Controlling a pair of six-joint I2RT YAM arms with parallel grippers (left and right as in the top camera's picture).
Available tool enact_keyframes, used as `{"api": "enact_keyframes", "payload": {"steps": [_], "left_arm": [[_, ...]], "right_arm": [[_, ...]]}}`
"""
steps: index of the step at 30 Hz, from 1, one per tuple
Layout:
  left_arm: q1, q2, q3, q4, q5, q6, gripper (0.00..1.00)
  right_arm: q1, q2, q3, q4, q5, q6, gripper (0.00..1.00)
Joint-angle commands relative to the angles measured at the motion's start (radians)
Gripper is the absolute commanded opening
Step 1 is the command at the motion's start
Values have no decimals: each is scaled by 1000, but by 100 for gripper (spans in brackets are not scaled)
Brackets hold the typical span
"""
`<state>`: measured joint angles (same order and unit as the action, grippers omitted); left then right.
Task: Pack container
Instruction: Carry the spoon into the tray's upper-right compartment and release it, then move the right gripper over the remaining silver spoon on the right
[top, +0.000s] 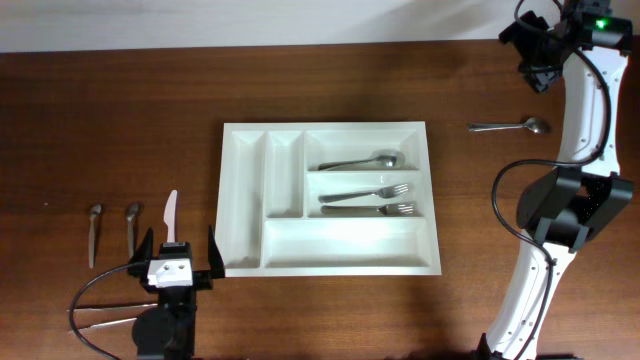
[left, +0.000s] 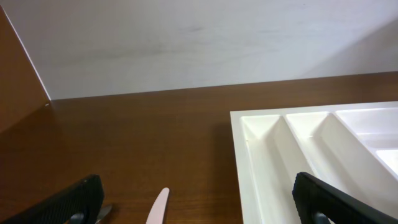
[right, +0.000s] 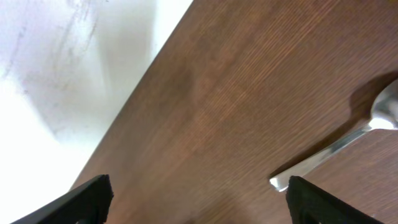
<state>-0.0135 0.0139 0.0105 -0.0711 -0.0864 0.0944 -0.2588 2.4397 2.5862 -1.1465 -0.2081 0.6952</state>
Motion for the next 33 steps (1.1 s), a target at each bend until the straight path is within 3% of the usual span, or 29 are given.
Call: {"api": "enact_keyframes", "payload": {"steps": [1, 5, 15, 23, 33], "left_arm": [[5, -8, -2, -4, 3, 16, 99], [5, -8, -2, -4, 3, 16, 99], [5, -8, -2, -4, 3, 16, 99], [5, -8, -2, -4, 3, 16, 99], [5, -8, -2, -4, 3, 16, 99]], "right_arm": [[2, 23, -5, -31, 98, 62, 96], [-4, 59, -5, -104, 137, 184, 98], [-26, 167, -6, -167, 134, 208, 99], [-74, 171, -6, -177, 145, 265, 99], [-115, 172, -27, -186, 168, 226, 99]]}}
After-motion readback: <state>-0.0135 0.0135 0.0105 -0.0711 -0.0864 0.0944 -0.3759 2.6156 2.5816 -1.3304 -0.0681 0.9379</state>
